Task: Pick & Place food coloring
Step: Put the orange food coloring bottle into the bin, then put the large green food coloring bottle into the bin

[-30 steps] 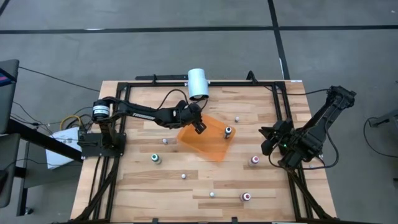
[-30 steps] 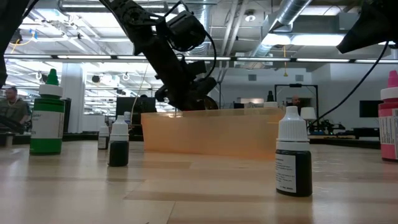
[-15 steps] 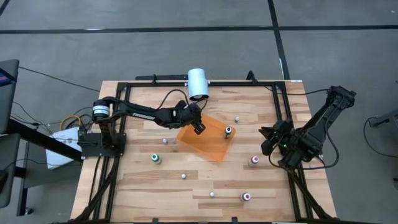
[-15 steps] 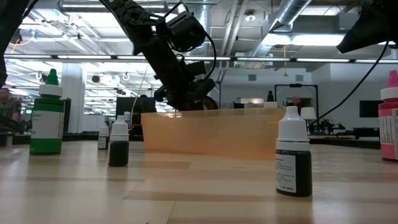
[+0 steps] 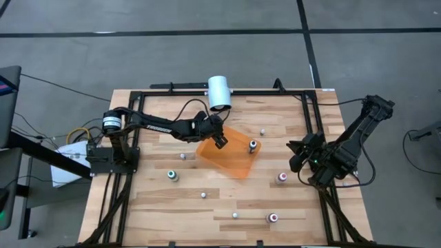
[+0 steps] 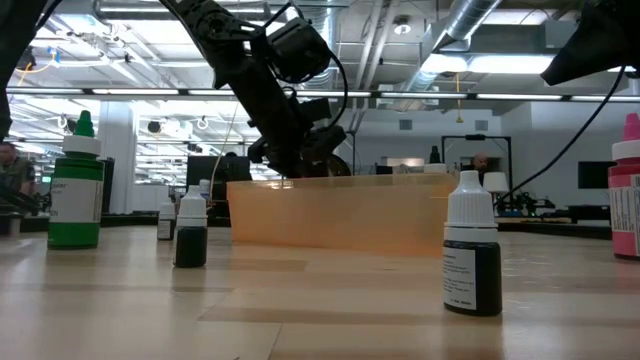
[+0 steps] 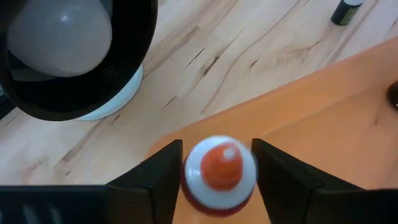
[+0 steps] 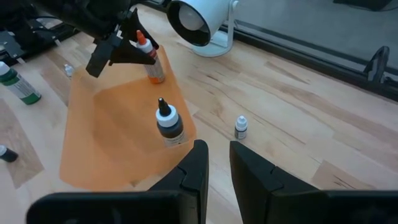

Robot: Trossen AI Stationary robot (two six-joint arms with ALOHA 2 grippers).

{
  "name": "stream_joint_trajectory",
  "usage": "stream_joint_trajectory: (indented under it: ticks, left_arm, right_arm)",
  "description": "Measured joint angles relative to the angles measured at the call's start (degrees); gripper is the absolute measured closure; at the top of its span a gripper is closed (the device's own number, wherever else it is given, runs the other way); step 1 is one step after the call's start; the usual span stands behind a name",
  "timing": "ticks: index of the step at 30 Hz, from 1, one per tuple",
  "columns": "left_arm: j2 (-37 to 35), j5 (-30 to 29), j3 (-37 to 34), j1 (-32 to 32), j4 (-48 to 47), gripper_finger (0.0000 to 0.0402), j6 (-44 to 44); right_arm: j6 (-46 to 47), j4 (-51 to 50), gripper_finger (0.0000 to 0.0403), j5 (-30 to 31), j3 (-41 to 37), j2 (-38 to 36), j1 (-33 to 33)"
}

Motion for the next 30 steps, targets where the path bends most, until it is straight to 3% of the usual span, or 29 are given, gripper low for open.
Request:
stream_joint_trajectory:
  ticks: [7, 15, 22, 30]
  left_arm:
    - [-0.27, -1.47, 0.40, 0.00, -0.55, 0.0155, 0.84]
    - [-9.07, -0.67, 8.98, -1.24, -16.00, 0.0143, 1.07]
    - [-20.50, 9.51, 13.74, -4.22, -33.34, 0.0143, -13.68]
    - [-26.33, 7.79, 13.72, -13.90, -48.30, 0.0143, -36.30]
  right_arm:
    - [0.00, 0.12, 0.0346, 0.00, 0.00, 0.00, 0.00]
    - [-0.07, 0.12, 0.0346, -0.05, 0.00, -0.02, 0.13]
    - [-0.13, 0.10, 0.0346, -0.11, 0.00, -0.02, 0.11]
    - [-2.97, 0.79, 0.0346, -0.11, 0.00, -0.02, 0.11]
